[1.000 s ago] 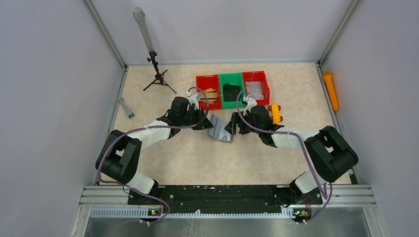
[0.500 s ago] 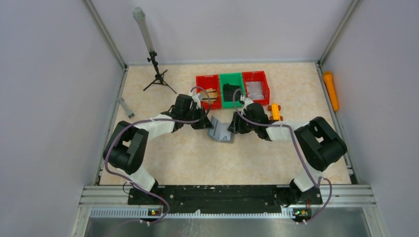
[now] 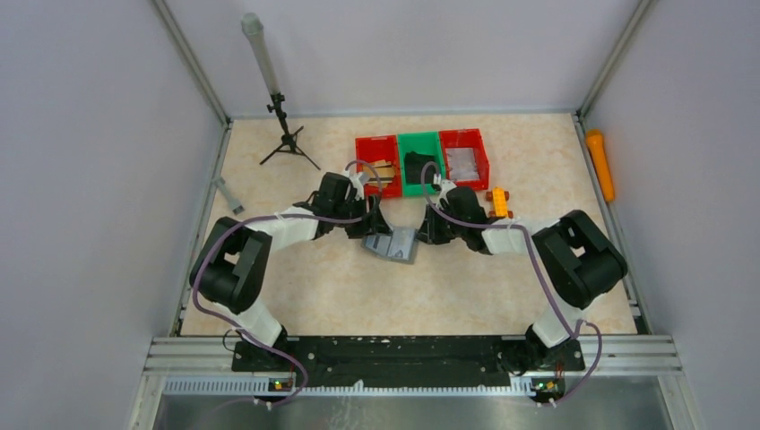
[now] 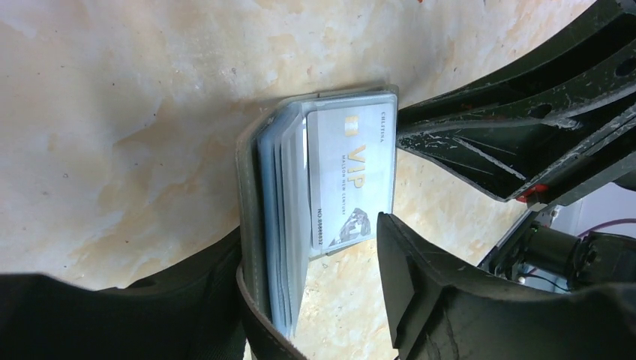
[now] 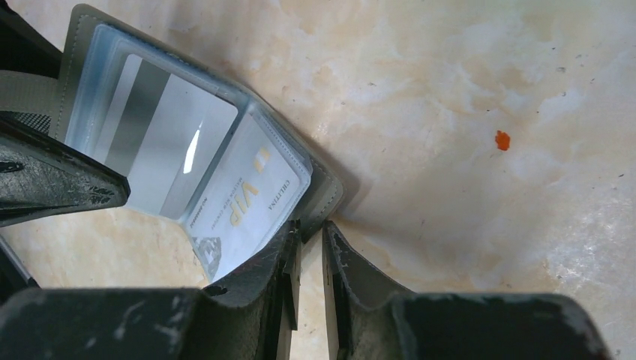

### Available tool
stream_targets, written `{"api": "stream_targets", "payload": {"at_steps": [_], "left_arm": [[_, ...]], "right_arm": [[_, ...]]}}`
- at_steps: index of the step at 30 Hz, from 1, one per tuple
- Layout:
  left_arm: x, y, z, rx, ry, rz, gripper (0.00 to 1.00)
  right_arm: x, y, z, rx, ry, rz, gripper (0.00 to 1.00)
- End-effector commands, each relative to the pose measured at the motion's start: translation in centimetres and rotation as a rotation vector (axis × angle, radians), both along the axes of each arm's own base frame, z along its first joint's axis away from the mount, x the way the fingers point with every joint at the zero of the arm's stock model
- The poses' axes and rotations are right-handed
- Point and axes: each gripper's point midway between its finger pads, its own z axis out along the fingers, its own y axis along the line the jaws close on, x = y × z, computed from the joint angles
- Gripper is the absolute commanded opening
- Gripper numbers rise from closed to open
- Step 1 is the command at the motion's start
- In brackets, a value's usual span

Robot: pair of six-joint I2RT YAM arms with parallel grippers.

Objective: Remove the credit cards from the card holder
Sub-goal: Remove the credit card from the card holder.

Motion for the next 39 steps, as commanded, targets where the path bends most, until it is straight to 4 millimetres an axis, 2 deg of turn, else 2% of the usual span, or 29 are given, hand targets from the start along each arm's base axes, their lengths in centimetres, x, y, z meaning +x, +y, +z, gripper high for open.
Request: {"api": "stream_targets", "payload": {"at_steps": [1,6,10,14,16,19,24,25,31,32,36,39], "left_arm": [[0.0,-0.3,-0.3,-0.012,0.004,-0.011,0.62],[0.0,-0.4,-2.0,0.017,0.076,-0.020,0.55],[0.1,0.1,-3.7,0.081,0.146,-0.002,0.35],[0.1,-0.3,-3.1,0.030,0.142,-0.015,0.06],[0.1,-0.7,-2.3,-0.030,0.129,-0.025,0.02],[0.4,-0.8,-0.5,-0.136,0.094,-0.028,0.00],[0.7,-0.2,1.3,-0.195,0.025,-0.006,0.00],[0.7,-0.1,1.8,-0.199,0.007,-0.005,0.00],[0.1,-0.3,4.4,-0.266,-0.085,-0.031,0.00],[0.0,-0.5,4.8,-0.284,-0.098,-0.038,0.00],[-0.3,-0.8,6.2,-0.338,-0.141,-0.063,0.00],[-0.6,-0.9,6.9,-0.358,-0.168,-0.074,0.00]], "right_arm": [[0.4,1.6,1.6,0.055,-0.042,0.046,0.18],[0.5,1.5,1.7,0.054,-0.045,0.045,0.20],[0.7,1.2,1.7,0.040,-0.050,0.029,0.25],[1.0,0.5,2.1,0.021,-0.075,-0.009,0.47],[1.1,0.2,2.5,0.025,-0.092,-0.027,0.57],[1.3,-0.2,3.0,0.018,-0.115,-0.052,0.67],[1.6,-1.4,4.3,0.018,-0.173,-0.118,0.93],[1.6,-1.6,4.9,0.030,-0.196,-0.125,0.96],[-0.3,-0.9,10.3,0.260,-0.398,-0.071,0.97],[-0.7,-0.7,11.9,0.325,-0.461,-0.056,0.97],[-2.5,-0.3,13.7,0.451,-0.522,-0.004,0.98],[-2.9,1.5,13.6,0.489,-0.449,0.078,0.98]]}}
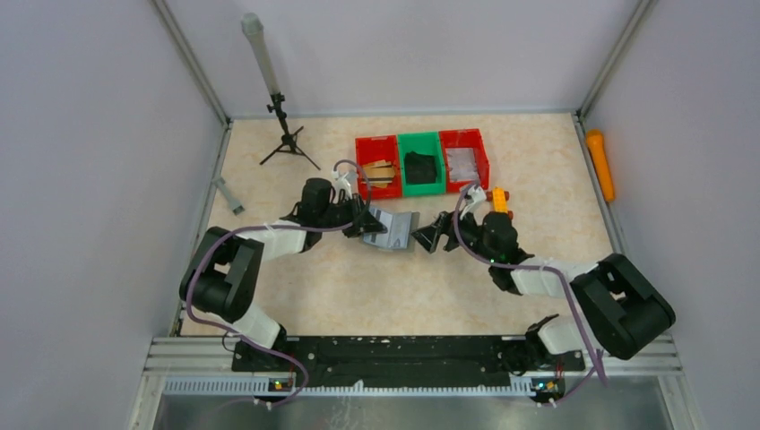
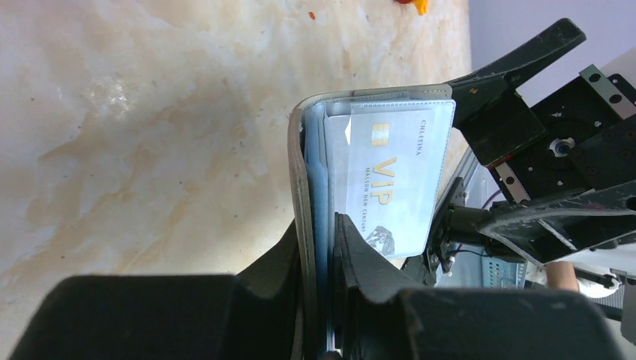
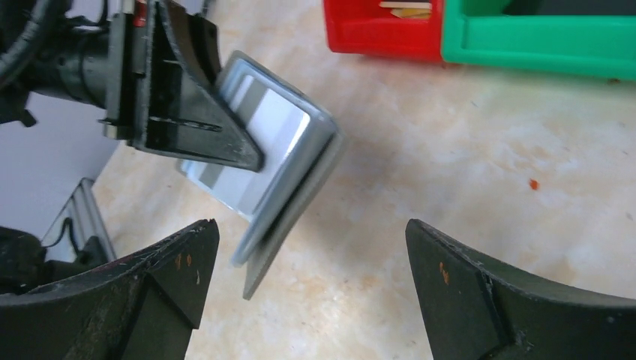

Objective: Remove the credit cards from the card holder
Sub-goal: Remove the credit card from the card holder.

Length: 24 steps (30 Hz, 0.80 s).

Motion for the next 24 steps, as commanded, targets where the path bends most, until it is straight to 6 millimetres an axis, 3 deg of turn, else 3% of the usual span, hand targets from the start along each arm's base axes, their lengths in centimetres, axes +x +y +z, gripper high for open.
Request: {"api": "stream_targets", "payload": {"at_steps": [1,4,21,24], "left_arm": [[0.0,-0.9,3.8,-0.102,-0.135,-0.045,0.01],[-0.1,-1.0,4.0,-0.107,-0.142,-0.056,0.02],[-1.5,-0.6,7.5,-0.175,-0.285,-0.063,0.05],[-1.3,-0.2,7.5,-0.149,-0.303,-0.039,0.08]], "right_arm": [[-0.5,3.4,4.8,0.160,-0.081,0.168,0.98],[-1.2,4.4,5.1,0.205,-0.069,0.241,0.97],[-0.7,4.6,4.0,0.178,-0.017,0.259,0.33],[-0.5,4.0,4.2,0.202,-0.012,0.244,0.28]]}}
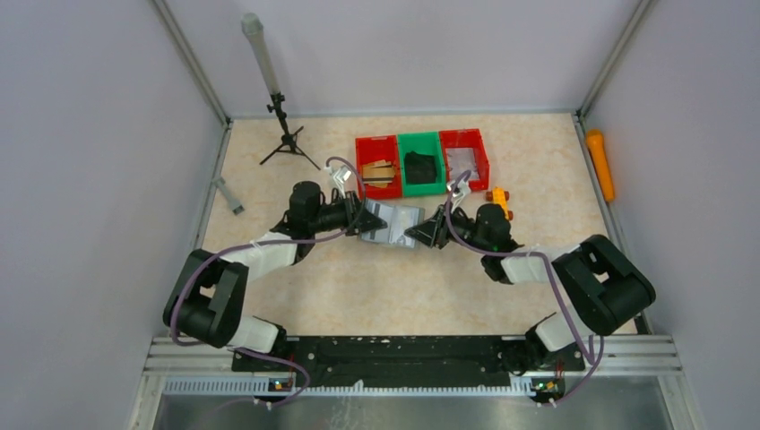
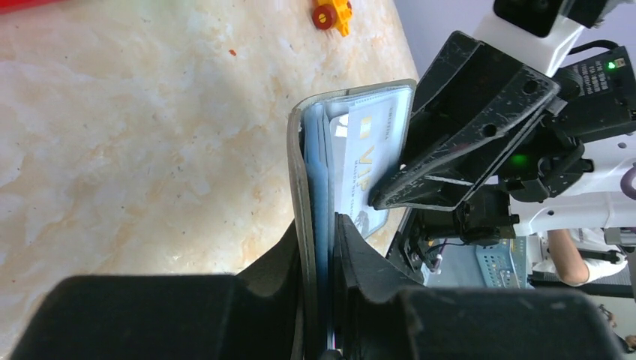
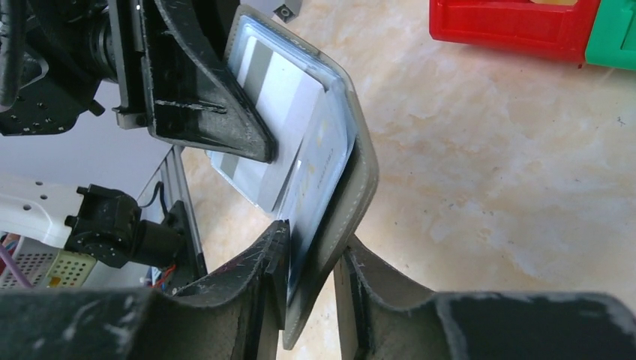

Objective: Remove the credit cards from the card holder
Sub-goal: Remove the credit card from the card holder.

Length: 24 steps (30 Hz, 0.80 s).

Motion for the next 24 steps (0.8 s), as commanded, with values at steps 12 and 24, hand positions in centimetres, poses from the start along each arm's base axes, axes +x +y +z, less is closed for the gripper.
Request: {"api": "stream_targets", "payload": {"at_steps": [12,24], "left_arm": [[3.4,4.4,-1.3,0.276,-0.062,0.297,0.53],[1.2,2.6,2.3,0.141,-0.213,0.179,0.44]], "right_arm": [[1.2,-0.6,2.0,0.069,-0.030,-0.004,0.00],[4.3,-3.0,-0.7,-0.017,0.080,-0.229,0.00]]}}
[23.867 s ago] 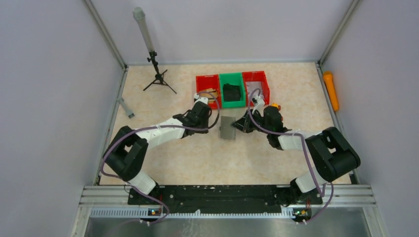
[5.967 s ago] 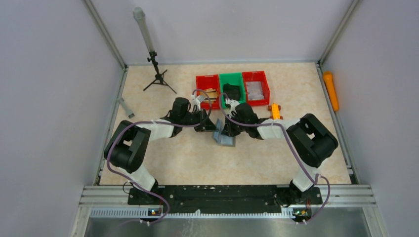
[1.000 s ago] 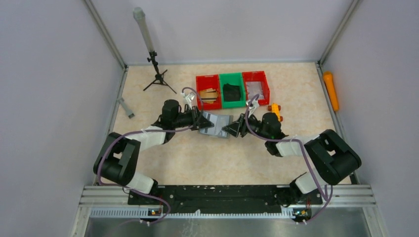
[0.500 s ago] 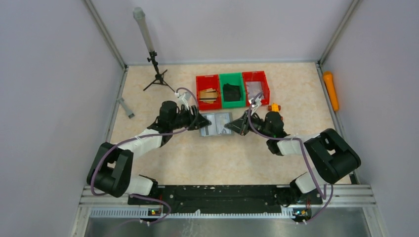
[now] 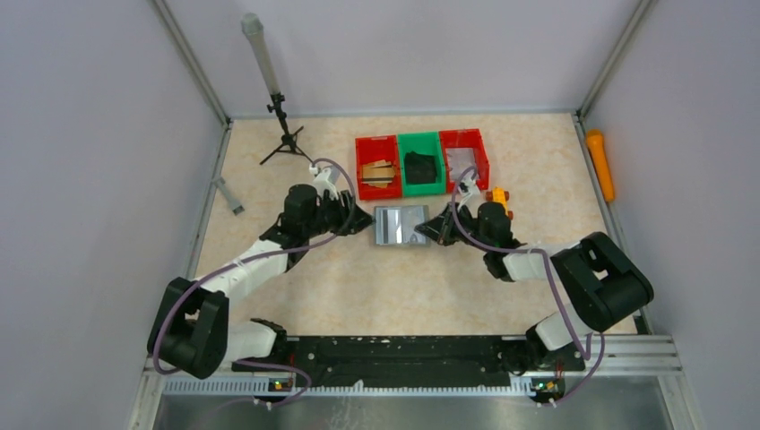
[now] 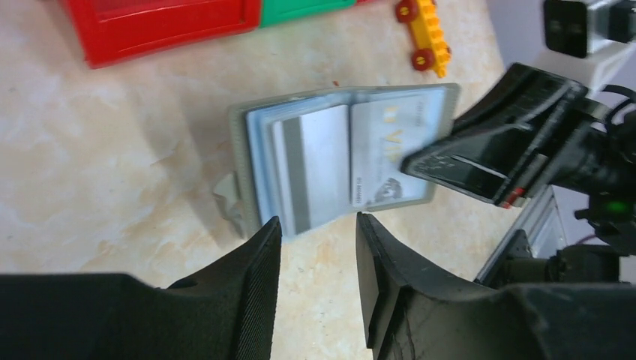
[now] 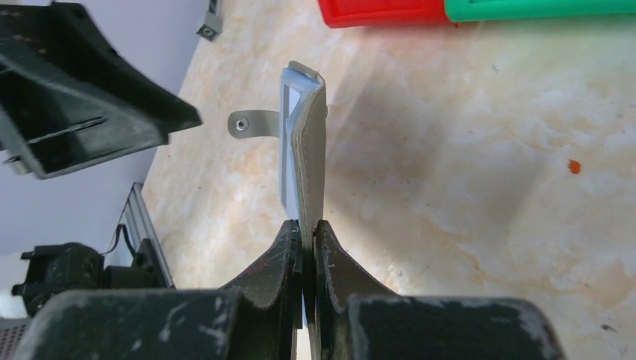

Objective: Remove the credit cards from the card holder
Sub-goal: Remove the credit card from the card holder.

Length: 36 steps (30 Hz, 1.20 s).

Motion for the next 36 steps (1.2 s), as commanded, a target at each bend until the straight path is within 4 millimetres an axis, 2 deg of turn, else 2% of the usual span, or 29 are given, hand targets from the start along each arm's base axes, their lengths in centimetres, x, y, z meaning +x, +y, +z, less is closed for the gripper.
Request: {"api": "stream_targets", "payload": {"at_steps": [1,5,8,19,23,26,31,36], "left_arm": [[-1.1,-1.8,3.3,-0.098,-0.140,-0.125,0.43],[-2.2,-3.7,3.6,-0.140,-0.155,-0.242,0.41],[-2.4,-5.0,2.7,-0.126,-0.108,-0.290,0.40],[-2.1,-6.2,1.2,-0.150,-0.016,-0.336,0.37],[-2.2,-6.3,1.4,-0.166,-0.013,-0.340,0.42],[-2.5,-6.3,2.2,-0.205,-0.041,-0.356,0.46],[-2.8,-6.1,3.1,-0.244,-0.069,-0.369,0.45],[-3.5,-6.1,4.4,-0.289,-0.113,-0.396,0.39]], "right_arm": [[1.9,-0.5,2.0,0.018,-0.056,-0.077,0.00],[1.3,0.0,3.1,0.059,-0.085,-0.031,0.00],[0.4,0.7,4.2,0.107,-0.109,0.035,0.00],[-2.1,1.8,7.0,0.250,-0.159,0.167,0.00],[-2.5,2.0,7.5,0.275,-0.165,0.194,0.00],[-3.1,2.2,7.9,0.306,-0.166,0.230,0.00],[-3.7,2.5,8.5,0.350,-0.153,0.271,0.00],[-3.9,2.6,8.6,0.360,-0.149,0.288,0.00]]}}
